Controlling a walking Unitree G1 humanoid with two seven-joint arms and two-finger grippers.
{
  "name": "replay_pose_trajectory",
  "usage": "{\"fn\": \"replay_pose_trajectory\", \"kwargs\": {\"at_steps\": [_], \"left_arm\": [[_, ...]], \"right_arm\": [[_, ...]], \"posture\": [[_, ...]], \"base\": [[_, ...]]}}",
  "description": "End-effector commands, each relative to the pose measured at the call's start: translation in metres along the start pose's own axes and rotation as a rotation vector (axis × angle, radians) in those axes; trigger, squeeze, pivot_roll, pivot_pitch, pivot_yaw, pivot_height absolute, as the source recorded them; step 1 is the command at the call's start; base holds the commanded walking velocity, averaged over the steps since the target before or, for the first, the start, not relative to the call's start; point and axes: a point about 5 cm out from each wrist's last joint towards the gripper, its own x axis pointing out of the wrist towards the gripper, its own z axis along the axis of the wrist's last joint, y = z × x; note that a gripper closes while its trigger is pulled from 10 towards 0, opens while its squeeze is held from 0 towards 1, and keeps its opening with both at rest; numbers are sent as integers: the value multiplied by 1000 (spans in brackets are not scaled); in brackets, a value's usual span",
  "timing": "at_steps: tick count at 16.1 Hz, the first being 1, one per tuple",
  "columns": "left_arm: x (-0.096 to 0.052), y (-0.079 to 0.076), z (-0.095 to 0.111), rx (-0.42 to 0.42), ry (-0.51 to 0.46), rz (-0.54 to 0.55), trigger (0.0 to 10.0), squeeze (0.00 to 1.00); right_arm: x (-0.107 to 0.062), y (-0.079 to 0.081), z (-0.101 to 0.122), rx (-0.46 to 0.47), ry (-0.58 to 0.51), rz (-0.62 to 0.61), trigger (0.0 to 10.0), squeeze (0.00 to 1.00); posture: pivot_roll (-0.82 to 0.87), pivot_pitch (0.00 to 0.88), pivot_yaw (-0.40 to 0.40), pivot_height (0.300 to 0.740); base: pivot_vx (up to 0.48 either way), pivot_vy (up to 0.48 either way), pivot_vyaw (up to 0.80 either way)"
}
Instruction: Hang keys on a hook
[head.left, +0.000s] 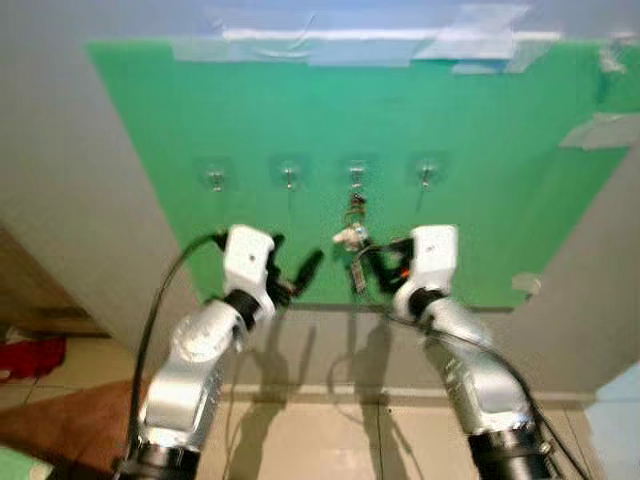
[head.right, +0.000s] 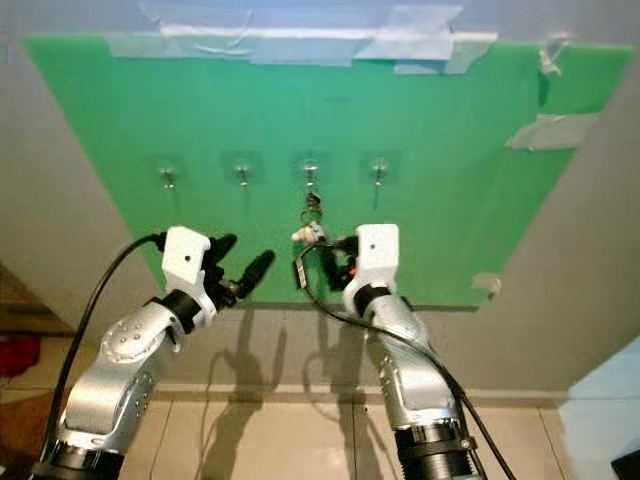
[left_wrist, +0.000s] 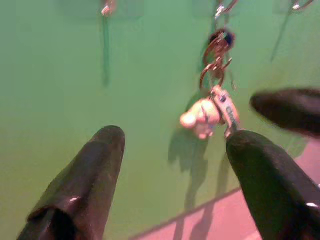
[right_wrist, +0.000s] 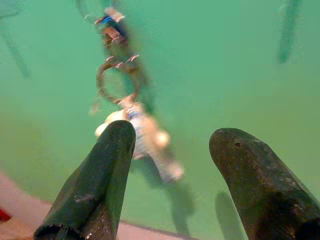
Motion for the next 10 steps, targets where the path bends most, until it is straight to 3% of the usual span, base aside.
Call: {"fn": "replay_pose_trajectory", "kwargs": {"at_steps": [1,5,7,8,9,10], "left_arm": [[-5,3,10,41,-27,23,10000,1000],[-29,9,1,18,20,98,10000,1000],[-43,5,-3,5,20,111,10000,1000],[-44,7,-1,0,5,138,10000,898],[-34,13,7,0,-30,162,10000,0],[-31,14,9,10,-34,170,10000,0]], "right_arm": [[1,-2,1,-3,-16,-17,10000,0],[-8,-14,-15,-37,8,-52,10000,0],[-16,-20,-20,-29,16,-72,10000,0],[-20,-22,-27,-35,38,-73,10000,0],[-19,-20,-32,-54,53,-53,10000,0],[-18,-19,-32,-56,54,-48,10000,0]], "posture": [[-48,0,59,740],[-47,0,65,740],[-47,0,59,740],[-41,0,54,740],[-40,0,53,740],[-39,0,52,740]], "base": [[0,0,0],[0,0,0],[0,0,0],[0,0,0],[0,0,0],[0,0,0]]}}
